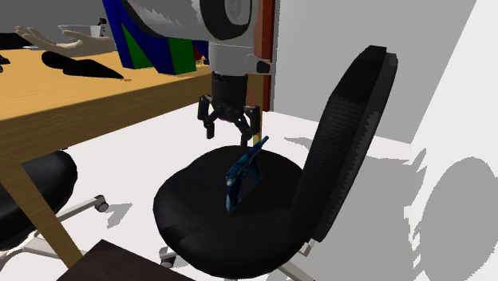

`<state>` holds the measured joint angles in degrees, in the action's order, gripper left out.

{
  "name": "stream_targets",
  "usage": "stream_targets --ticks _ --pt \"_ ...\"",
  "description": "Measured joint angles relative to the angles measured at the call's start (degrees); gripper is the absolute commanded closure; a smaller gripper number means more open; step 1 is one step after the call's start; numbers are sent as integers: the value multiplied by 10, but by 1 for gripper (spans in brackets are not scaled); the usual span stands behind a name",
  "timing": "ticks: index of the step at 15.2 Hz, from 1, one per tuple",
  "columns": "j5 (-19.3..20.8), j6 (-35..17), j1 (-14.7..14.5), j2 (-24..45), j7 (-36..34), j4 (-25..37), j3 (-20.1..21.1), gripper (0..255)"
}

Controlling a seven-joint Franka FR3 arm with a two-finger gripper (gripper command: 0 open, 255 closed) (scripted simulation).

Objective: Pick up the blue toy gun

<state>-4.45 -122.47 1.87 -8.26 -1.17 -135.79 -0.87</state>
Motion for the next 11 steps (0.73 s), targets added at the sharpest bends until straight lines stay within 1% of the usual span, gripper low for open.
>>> stream_targets --ticks 3,7,11 --pt "3 -39 4 60 -16 27 -2 0" --pt "6 -77 7 152 -38 88 -5 0" --pt "5 -108 8 182 -40 89 -7 0"
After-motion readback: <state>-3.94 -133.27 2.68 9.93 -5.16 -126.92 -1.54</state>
